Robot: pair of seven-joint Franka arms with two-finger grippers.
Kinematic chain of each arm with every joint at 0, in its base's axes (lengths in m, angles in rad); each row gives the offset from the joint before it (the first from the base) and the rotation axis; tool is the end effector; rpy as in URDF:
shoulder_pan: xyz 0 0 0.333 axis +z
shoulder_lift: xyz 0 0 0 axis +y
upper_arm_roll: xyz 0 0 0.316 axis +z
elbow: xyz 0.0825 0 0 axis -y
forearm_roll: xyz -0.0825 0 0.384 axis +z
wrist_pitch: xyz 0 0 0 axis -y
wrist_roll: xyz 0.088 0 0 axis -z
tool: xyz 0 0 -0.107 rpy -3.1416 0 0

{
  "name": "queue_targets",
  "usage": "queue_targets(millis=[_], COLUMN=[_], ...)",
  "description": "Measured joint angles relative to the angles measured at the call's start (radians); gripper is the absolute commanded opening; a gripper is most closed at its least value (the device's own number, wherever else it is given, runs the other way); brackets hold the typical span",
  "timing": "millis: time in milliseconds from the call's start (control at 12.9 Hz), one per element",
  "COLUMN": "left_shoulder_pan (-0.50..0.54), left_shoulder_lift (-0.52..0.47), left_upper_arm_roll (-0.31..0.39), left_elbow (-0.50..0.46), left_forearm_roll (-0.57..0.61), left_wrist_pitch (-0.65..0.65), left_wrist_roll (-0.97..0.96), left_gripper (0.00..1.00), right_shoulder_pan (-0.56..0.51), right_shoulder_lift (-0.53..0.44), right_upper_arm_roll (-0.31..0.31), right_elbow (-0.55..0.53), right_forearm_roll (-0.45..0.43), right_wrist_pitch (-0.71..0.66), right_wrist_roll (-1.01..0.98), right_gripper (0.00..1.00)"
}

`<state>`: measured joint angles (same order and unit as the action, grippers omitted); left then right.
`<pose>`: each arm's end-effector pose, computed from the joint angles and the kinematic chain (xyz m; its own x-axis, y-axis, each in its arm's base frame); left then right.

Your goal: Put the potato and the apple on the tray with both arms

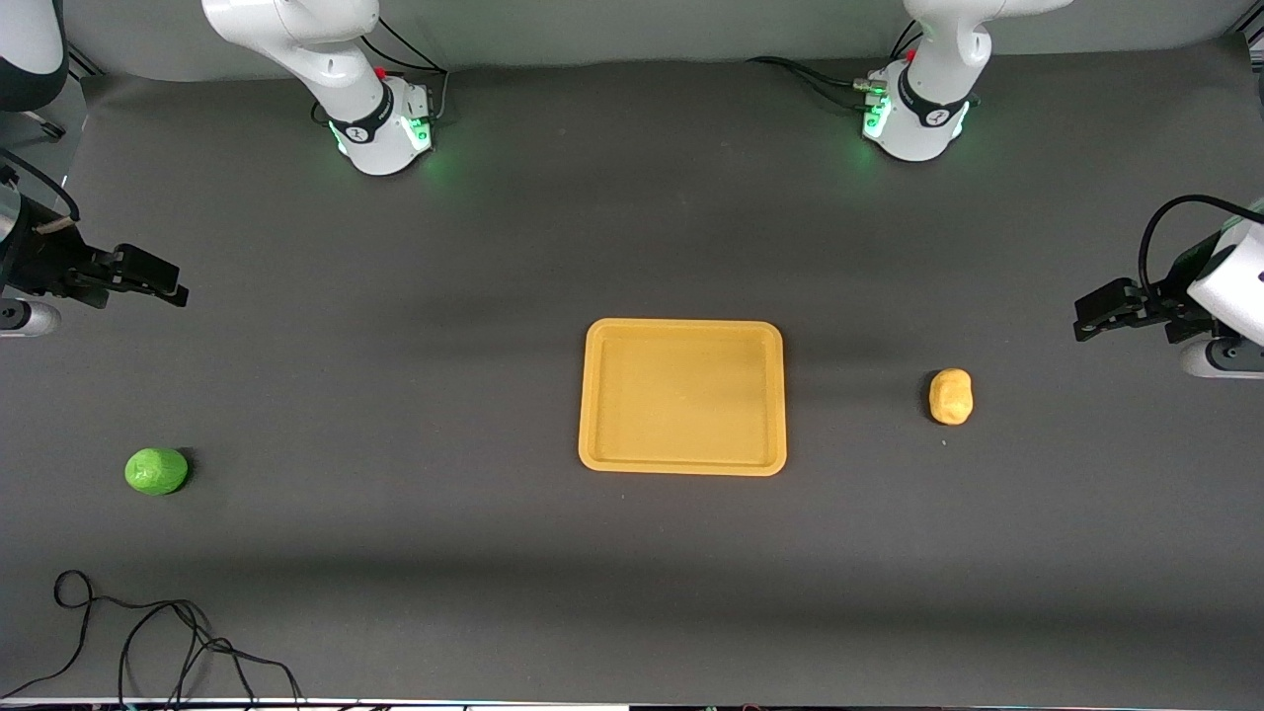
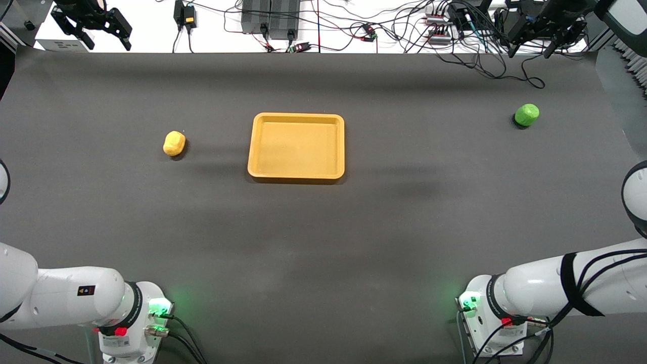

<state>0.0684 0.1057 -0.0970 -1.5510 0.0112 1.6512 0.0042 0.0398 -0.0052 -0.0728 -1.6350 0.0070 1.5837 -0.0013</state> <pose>0.5922 -0.0130 0.5806 0.9994 -0.0332 -0.0050 -0.0332 -0.9994 -0.0009 0.5518 -0.0176 0.5982 0.9984 -0.0317 -0.0461 -0.0321 -0.9995 -0.0074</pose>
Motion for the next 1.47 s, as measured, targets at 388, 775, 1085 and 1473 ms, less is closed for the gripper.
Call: queue_targets(millis=[388, 775, 1085, 1473], left_shoulder_pan=[-0.001, -0.017, -0.016, -0.013], left_shoulder_lift=[0.001, 0.047, 0.147, 0.373], left_upper_arm_roll=[0.0, -0.004, -0.002, 0.0], left_elbow=[-0.013, -0.181, -0.437, -0.481], left_forearm_roll=[-0.001, -0.001, -0.001, -0.001], left_wrist_pitch=[0.0, 0.13, 0.492, 0.699], left_wrist_roll=[-0.002, 0.042, 0.086, 0.123], left_gripper=[1.0, 1.0, 0.89, 0.65], right_shoulder_pan=[0.0, 0.001, 0.001, 0.002], right_shoulder_lift=[0.0, 0.0, 0.001, 0.002], right_upper_arm_roll=[0.0, 0.0, 0.001, 0.001], right_elbow=[0.0, 0.0, 0.0, 0.001], right_forearm_roll=[0.0, 0.0, 0.0, 0.0], right_wrist_pitch=[0.0, -0.001, -0.001, -0.001], right_wrist_roll=[0.0, 0.0, 0.0, 0.0], right_gripper=[1.0, 1.0, 1.0, 1.0])
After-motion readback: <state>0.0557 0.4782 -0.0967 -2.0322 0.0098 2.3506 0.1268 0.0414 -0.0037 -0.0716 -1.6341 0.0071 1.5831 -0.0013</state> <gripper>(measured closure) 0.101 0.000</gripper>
